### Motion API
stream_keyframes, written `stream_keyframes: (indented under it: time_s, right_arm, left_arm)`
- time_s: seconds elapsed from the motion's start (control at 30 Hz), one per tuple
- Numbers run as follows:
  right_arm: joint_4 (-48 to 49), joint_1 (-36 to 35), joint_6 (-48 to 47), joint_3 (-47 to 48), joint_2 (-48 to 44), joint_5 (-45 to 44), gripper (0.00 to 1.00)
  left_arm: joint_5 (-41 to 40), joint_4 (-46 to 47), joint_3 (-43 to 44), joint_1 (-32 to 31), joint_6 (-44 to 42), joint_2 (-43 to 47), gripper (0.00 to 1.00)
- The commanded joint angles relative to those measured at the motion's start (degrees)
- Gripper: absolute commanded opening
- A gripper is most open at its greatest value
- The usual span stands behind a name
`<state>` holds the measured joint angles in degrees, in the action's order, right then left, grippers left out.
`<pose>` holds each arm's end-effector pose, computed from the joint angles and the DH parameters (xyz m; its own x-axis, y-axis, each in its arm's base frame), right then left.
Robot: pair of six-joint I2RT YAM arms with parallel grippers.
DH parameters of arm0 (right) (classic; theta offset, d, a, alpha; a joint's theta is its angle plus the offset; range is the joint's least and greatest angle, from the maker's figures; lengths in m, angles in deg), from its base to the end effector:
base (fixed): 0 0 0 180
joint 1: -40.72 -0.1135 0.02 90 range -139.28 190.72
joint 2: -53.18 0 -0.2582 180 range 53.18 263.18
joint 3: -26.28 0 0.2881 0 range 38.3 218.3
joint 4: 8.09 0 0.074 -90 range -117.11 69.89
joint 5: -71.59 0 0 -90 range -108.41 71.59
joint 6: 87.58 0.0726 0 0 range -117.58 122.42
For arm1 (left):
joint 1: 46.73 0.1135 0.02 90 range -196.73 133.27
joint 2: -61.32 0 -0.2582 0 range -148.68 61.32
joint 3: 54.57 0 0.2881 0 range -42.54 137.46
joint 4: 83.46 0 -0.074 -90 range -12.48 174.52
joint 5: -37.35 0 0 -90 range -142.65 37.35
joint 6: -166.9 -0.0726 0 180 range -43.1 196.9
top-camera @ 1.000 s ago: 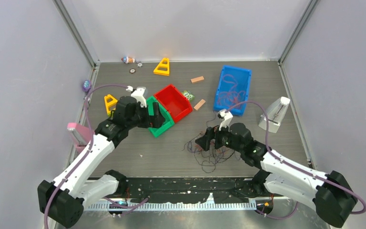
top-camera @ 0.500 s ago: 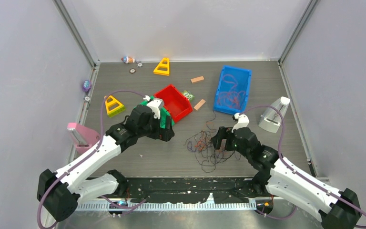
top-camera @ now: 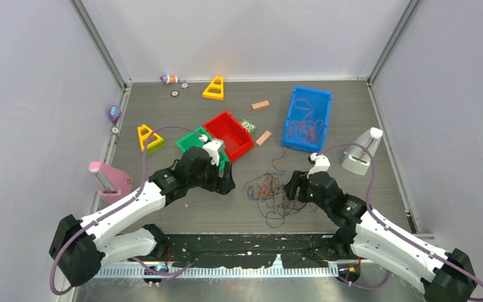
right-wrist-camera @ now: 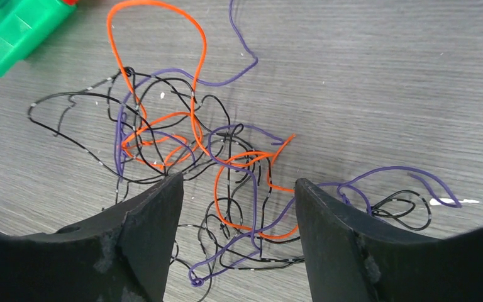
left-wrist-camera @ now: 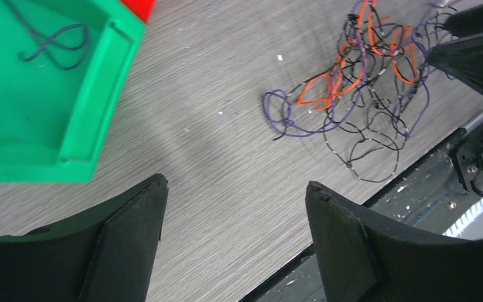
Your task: Untangle the cables
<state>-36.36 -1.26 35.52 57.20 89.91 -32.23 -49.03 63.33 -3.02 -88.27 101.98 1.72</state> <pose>0.1747 0.1338 0.1578 -0.6233 0.1525 -0.7669 -0.1934 0.9203 0.3402 0.2101 -0.1922 0.1993 -0.7427 0.0928 -0.6632 0.4224 0.8334 -0.3564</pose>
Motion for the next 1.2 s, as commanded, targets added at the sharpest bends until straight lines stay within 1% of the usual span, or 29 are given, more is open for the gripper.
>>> stream_keyframes:
  time_s: [0.0,0.1,0.17,0.23,0.33,0.47,0.57,0.63,0.73,0.77,0.8,0.9,0.97,1.07,1.17]
  right_arm:
    - [4.5,0.1,-0.2,0.4,3.3,2.2,0.68]
    - [6.6,0.1,-1.5,0.6,5.7,5.4,0.65]
    - [7.1,0.1,-1.9,1.3,6.8,7.0,0.66]
    - [7.7,0.1,-2.3,1.9,7.8,7.8,0.70]
    - [8.6,0.1,-3.4,3.4,9.6,7.3,0.70]
    - [8.1,0.1,-5.2,6.6,12.7,3.1,0.69]
    - [8.2,0.1,-6.7,9.7,14.3,-0.1,0.66]
    - [7.5,0.2,-7.6,11.7,16.2,-5.2,0.64]
    - [6.0,0.8,-7.9,13.7,17.5,-9.0,0.58]
    - [5.8,0.8,-7.6,13.8,17.0,-10.5,0.58]
    - [6.0,0.8,-7.5,13.0,16.4,-11.1,0.57]
    - [8.3,1.2,-7.3,10.2,10.4,-13.3,0.59]
    - [8.4,1.5,-7.5,8.6,6.4,-14.4,0.59]
    - [7.2,2.0,-7.9,7.7,1.5,-15.3,0.59]
    - [5.6,2.2,-7.8,7.6,-0.9,-15.9,0.59]
  left_arm:
    - [5.0,7.0,2.1,-2.0,-0.4,-4.6,0.77]
    - [6.7,9.5,3.1,-4.0,-1.0,-8.1,0.75]
    - [7.1,11.0,3.5,-5.0,-0.6,-9.7,0.74]
    - [7.6,12.8,3.9,-5.4,-0.4,-11.6,0.75]
    - [8.9,15.4,4.8,-5.4,-0.9,-14.4,0.74]
    - [9.3,16.9,7.5,-5.4,-1.3,-18.6,0.74]
    - [9.9,17.5,9.3,-5.4,-1.2,-19.8,0.72]
    - [9.2,18.3,10.2,-5.4,-1.8,-19.6,0.72]
    - [9.1,18.2,13.2,-5.4,-3.6,-20.7,0.72]
    - [9.4,17.4,15.3,-5.4,-4.5,-21.8,0.70]
    - [9.6,16.4,17.5,-5.4,-5.4,-23.3,0.67]
    - [8.8,9.7,26.2,-5.4,-7.1,-29.1,0.61]
    - [11.1,7.3,31.2,-5.4,-8.7,-33.1,0.57]
    - [14.0,6.0,35.4,-5.5,-9.0,-37.9,0.54]
    - [14.9,6.7,35.7,-5.6,-8.8,-41.0,0.50]
